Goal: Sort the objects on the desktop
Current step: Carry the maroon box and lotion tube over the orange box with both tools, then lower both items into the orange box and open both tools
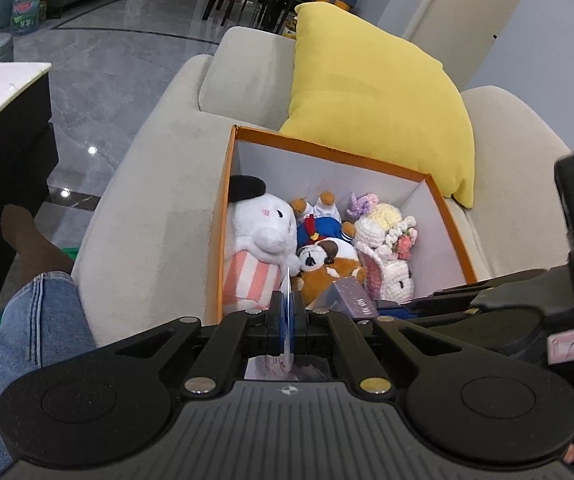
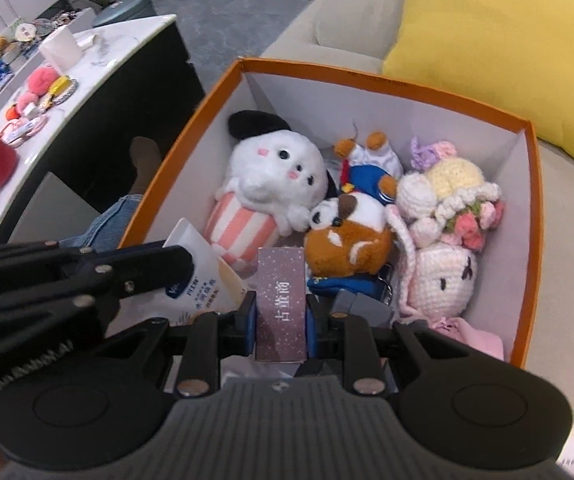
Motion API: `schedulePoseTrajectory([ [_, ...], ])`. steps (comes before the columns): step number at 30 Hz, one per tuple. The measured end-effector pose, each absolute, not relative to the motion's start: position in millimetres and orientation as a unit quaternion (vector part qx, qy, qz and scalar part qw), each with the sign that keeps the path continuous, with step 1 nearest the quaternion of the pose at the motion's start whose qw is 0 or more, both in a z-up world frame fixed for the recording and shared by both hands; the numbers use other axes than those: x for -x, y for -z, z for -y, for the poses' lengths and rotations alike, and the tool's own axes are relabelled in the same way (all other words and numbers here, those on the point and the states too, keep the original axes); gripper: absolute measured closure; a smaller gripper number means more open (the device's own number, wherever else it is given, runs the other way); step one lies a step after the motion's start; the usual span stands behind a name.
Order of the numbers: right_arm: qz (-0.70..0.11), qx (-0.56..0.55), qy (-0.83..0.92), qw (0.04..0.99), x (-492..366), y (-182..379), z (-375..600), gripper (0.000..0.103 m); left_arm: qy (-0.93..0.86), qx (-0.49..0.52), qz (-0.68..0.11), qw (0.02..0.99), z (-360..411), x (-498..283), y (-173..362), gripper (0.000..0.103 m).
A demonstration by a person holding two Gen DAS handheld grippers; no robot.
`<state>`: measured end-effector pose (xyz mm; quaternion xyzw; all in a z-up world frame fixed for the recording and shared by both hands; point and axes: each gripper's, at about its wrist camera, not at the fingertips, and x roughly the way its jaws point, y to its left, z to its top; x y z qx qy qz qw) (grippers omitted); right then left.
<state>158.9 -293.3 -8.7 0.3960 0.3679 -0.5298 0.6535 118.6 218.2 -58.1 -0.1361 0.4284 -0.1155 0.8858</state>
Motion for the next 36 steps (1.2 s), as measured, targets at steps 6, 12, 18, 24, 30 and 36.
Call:
schedulePoseTrajectory([
  [6, -0.354, -0.448, 0.524, 0.632, -150.4, 10.7, 302.2, 0.075, 0.117, 0.154, -0.424, 0.885, -220.2, -119.6, 66.3, 0.101],
  [12, -0.332, -0.478, 0.526, 0.619, -143.5, 9.8, 302.9, 0.075, 0.122, 0.183, -0.416, 0.882, -221.2, -112.8, 69.9, 0.100],
  [18, -0.300, -0.480, 0.541, 0.623, -132.7, -6.3, 296.5, 0.069, 0.126, 0.216, -0.413, 0.876, -219.1, -109.8, 74.4, 0.097],
  [24, -0.307, -0.435, 0.541, 0.651, -127.2, -30.3, 273.1, 0.068, 0.134, 0.234, -0.415, 0.869, -215.8, -107.6, 75.7, 0.096],
  [30, -0.339, -0.399, 0.514, 0.679, -130.0, -32.3, 232.6, 0.068, 0.166, 0.264, -0.429, 0.848, -218.6, -116.2, 82.5, 0.086],
  [36, -0.352, -0.401, 0.513, 0.672, -130.1, -11.8, 212.2, 0.068, 0.182, 0.274, -0.444, 0.833, -213.0, -118.0, 87.0, 0.075],
])
